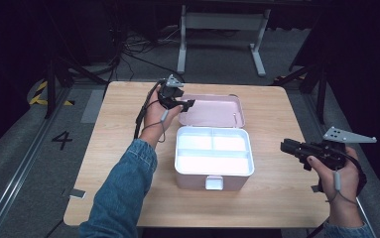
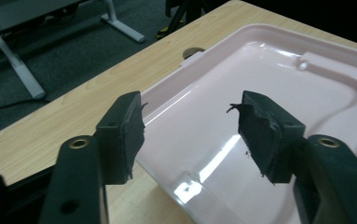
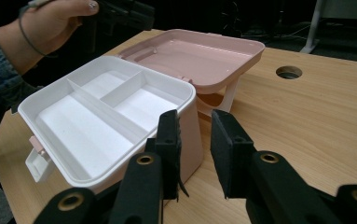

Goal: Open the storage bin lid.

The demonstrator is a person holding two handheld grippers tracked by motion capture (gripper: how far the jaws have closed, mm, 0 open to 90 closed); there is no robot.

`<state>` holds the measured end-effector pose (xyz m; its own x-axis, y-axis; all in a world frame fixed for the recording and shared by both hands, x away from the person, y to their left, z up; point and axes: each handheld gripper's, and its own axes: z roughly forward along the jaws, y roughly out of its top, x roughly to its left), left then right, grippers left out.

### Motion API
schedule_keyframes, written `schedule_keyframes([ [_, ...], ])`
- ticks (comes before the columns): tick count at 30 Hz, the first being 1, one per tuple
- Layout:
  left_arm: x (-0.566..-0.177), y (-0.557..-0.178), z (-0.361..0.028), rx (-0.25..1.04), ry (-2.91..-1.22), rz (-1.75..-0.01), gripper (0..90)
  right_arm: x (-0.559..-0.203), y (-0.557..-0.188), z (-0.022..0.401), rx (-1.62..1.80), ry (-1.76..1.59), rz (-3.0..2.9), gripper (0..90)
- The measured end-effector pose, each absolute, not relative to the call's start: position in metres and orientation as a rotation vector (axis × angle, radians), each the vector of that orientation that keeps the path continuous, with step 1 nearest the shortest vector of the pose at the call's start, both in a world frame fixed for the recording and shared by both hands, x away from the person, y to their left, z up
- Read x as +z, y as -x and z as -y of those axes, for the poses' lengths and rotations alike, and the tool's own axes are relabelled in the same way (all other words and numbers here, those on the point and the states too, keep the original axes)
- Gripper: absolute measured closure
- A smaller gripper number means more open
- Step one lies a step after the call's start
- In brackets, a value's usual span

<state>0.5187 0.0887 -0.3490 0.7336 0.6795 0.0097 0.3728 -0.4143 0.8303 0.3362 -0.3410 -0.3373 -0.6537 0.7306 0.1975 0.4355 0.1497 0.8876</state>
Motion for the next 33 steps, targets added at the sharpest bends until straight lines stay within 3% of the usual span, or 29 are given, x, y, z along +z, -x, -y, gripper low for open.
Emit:
schedule_keyframes([
  [7,-0.312,-0.467,-0.090,0.447,-2.042,-0.691,35.9,-0.343,-0.341,0.335,1.474,-1.131,-2.181,66.5],
  [11,-0.296,-0.435,-0.095,0.378,-2.086,-0.664,32.5,-0.343,-0.347,0.333,1.451,-1.128,-2.195,61.5],
  [18,-0.282,-0.392,-0.125,0.388,-2.097,-0.676,29.2,-0.339,-0.361,0.326,1.406,-1.094,-2.283,57.4],
  [33,-0.318,-0.356,-0.186,0.406,-2.117,-0.840,26.3,-0.344,-0.376,0.335,1.286,-1.099,-2.315,49.4],
])
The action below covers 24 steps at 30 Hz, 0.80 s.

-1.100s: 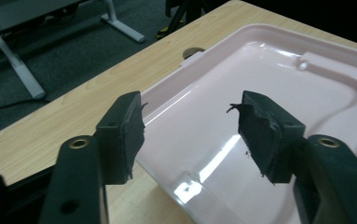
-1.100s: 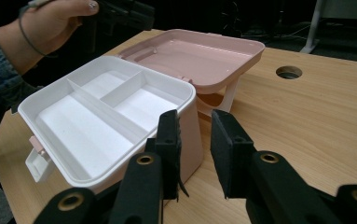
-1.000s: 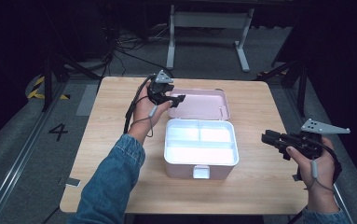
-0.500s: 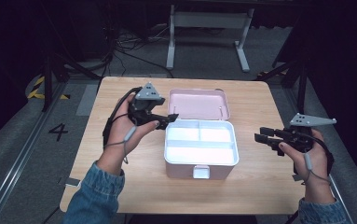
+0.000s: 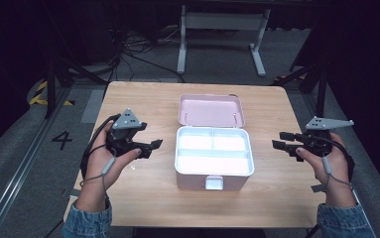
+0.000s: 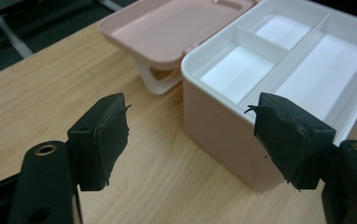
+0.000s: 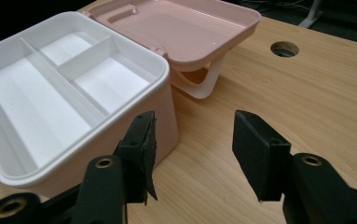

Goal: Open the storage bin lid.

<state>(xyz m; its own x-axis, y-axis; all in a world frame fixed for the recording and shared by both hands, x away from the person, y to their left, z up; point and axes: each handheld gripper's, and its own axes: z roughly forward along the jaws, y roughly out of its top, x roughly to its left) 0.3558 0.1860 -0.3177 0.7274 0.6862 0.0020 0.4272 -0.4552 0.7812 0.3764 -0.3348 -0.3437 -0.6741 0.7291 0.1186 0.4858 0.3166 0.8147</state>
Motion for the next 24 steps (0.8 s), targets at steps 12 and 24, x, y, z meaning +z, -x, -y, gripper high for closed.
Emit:
schedule_keyframes([
  [12,-0.354,-0.360,-0.208,0.434,-2.261,-0.990,23.7,-0.354,-0.383,0.344,1.206,-1.153,-2.318,45.1],
  [24,-0.385,-0.368,-0.218,0.345,-2.371,-1.068,23.5,-0.371,-0.392,0.351,1.144,-1.232,-2.336,41.7],
])
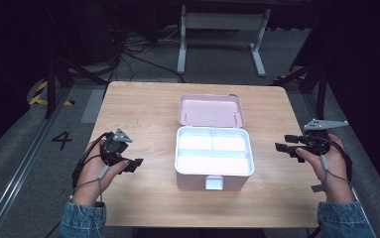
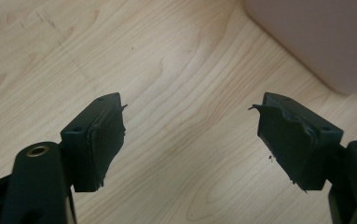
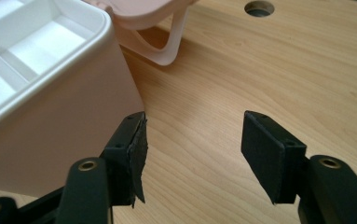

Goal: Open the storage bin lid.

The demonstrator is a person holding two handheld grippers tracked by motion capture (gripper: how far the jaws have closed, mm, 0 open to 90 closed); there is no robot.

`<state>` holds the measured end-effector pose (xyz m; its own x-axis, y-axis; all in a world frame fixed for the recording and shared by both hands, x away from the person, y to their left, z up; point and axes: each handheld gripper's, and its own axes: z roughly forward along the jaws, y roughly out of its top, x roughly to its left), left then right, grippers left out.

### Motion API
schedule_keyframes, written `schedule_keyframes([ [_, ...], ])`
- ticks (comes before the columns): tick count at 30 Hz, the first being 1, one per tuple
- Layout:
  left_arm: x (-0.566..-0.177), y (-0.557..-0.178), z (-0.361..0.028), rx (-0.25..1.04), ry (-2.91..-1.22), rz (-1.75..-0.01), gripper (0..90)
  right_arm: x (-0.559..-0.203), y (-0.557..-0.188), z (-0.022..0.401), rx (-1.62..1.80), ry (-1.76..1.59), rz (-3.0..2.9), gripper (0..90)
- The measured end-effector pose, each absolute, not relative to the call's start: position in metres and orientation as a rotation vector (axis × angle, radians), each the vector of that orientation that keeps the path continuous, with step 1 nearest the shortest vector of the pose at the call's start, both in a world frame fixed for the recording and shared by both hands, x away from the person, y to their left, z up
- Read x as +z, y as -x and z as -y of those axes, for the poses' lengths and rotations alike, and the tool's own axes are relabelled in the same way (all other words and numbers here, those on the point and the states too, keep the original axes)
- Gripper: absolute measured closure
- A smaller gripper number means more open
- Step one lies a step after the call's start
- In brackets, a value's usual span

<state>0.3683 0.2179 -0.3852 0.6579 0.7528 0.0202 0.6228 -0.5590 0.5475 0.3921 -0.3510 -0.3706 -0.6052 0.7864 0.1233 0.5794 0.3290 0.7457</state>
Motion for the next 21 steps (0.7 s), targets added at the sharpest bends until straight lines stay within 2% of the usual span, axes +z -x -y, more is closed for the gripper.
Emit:
schedule_keyframes([
  [6,-0.399,-0.373,-0.222,0.261,-2.408,-1.131,22.7,-0.382,-0.397,0.353,1.087,-1.276,-2.368,41.7],
  [12,-0.418,-0.376,-0.229,0.134,-2.451,-1.369,24.7,-0.390,-0.401,0.354,1.061,-1.303,-2.384,41.7],
  [21,-0.417,-0.378,-0.228,0.155,-2.436,-1.341,22.9,-0.396,-0.403,0.354,1.052,-1.311,-2.399,41.6],
])
